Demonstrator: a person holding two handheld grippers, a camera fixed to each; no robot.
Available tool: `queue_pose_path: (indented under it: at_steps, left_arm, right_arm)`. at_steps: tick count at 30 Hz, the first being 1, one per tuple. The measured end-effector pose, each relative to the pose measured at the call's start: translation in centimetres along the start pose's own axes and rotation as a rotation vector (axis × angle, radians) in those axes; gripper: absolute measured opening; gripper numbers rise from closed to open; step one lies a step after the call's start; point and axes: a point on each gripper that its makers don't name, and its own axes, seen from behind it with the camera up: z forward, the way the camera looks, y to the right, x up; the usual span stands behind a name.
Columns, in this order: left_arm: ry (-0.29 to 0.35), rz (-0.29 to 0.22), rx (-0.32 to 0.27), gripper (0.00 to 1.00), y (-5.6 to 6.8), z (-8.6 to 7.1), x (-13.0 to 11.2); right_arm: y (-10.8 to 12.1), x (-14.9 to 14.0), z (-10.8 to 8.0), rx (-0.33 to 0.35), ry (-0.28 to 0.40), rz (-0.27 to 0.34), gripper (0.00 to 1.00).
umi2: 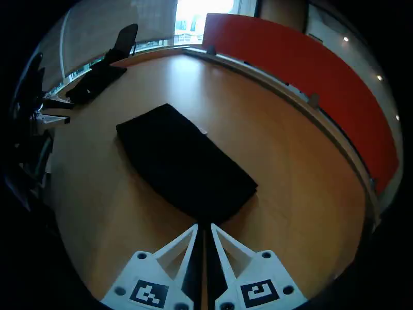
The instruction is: Fold towel
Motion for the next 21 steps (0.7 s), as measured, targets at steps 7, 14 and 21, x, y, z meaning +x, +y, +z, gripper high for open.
queue_pose_path:
  at_steps: [7,14,21]
  left_arm:
    - [0.003,0.008,0.002,0.92,-0.1,-0.3,0.2]
    - [0.008,0.013,0.003,0.93,-0.2,-0.8,0.3]
    - [0.005,0.02,0.009,0.93,-0.3,-1.0,0.1]
  right_arm:
    - [0.8,0.8,-1.5,-0.02,0.022,0.0,0.02]
    - [1.3,1.8,-2.7,-0.031,0.046,-0.011,0.02]
    - [1.2,3.2,-2.7,-0.029,0.064,-0.031,0.02]
